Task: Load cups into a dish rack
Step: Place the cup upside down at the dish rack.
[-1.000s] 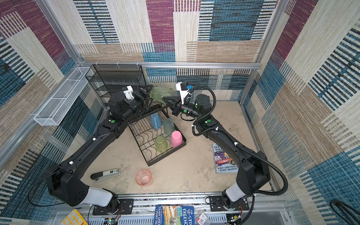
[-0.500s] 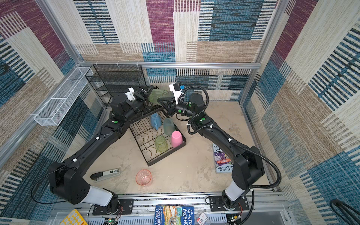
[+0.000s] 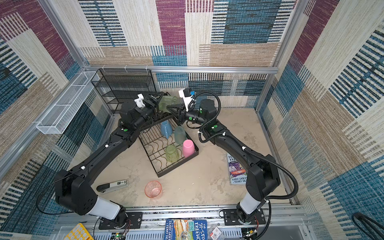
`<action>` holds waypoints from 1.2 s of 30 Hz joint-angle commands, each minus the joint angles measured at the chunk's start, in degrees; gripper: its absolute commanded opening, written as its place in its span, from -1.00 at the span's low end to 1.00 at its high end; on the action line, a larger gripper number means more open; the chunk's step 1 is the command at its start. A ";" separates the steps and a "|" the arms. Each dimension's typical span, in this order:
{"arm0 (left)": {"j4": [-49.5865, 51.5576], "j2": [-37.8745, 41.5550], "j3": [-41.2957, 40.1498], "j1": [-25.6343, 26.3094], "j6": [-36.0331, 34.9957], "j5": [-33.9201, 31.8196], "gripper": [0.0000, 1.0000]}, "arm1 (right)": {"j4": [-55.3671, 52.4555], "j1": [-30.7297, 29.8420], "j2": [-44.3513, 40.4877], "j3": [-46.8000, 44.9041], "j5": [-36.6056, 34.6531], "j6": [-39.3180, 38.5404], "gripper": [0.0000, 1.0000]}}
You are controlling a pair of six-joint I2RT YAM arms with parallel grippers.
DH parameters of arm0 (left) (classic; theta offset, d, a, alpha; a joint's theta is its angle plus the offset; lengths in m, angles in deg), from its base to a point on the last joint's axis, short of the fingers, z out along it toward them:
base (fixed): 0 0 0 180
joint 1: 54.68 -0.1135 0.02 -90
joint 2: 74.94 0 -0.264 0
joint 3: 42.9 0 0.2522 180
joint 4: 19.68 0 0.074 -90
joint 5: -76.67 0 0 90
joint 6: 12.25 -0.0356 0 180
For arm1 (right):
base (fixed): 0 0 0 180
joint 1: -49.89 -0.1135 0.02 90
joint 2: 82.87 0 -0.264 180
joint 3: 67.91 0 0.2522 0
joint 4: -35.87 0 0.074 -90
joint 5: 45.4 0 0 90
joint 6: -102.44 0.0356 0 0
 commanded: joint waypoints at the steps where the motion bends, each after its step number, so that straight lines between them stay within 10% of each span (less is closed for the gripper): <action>1: -3.72 -0.17 -0.39 -0.33 0.15 0.54 0.56 | 1.92 -0.08 -0.50 0.43 1.45 0.67 -1.00; 11: -4.65 0.17 -0.62 -0.64 -3.19 0.41 0.25 | 0.65 -0.05 0.37 1.70 1.54 0.91 -0.72; 19: -3.78 0.54 -0.70 -0.75 -5.80 -0.19 0.21 | -0.07 -0.07 0.94 2.53 0.49 0.65 -0.26; 36: -0.06 1.63 -0.58 -2.23 -11.48 -4.30 0.19 | -3.73 -0.05 2.44 4.34 -5.51 -1.02 0.06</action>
